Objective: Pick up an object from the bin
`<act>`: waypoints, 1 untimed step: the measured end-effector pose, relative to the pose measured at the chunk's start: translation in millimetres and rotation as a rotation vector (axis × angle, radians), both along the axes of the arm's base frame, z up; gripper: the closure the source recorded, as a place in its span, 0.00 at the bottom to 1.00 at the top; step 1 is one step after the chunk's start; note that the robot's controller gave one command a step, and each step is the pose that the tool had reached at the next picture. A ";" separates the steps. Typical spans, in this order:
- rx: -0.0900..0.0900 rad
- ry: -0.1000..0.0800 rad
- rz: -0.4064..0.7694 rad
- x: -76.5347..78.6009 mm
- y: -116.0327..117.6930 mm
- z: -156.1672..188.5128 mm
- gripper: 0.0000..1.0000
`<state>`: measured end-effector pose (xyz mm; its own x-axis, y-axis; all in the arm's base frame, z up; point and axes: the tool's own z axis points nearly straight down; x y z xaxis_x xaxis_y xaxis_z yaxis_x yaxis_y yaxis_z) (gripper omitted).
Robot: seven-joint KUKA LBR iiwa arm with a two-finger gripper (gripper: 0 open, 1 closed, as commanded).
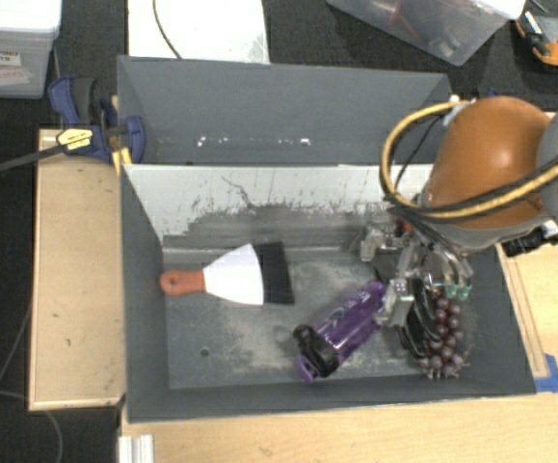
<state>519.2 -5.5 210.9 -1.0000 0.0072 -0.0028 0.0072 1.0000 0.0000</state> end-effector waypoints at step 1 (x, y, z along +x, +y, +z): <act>0.000 0.000 0.000 0.0 0.0 0.0 0.00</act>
Offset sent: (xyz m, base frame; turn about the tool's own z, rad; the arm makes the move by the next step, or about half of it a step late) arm -0.0024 -0.0140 -0.0413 0.1861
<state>519.2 -5.5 210.9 -1.0000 0.0072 -0.0028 0.0072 1.0000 0.0000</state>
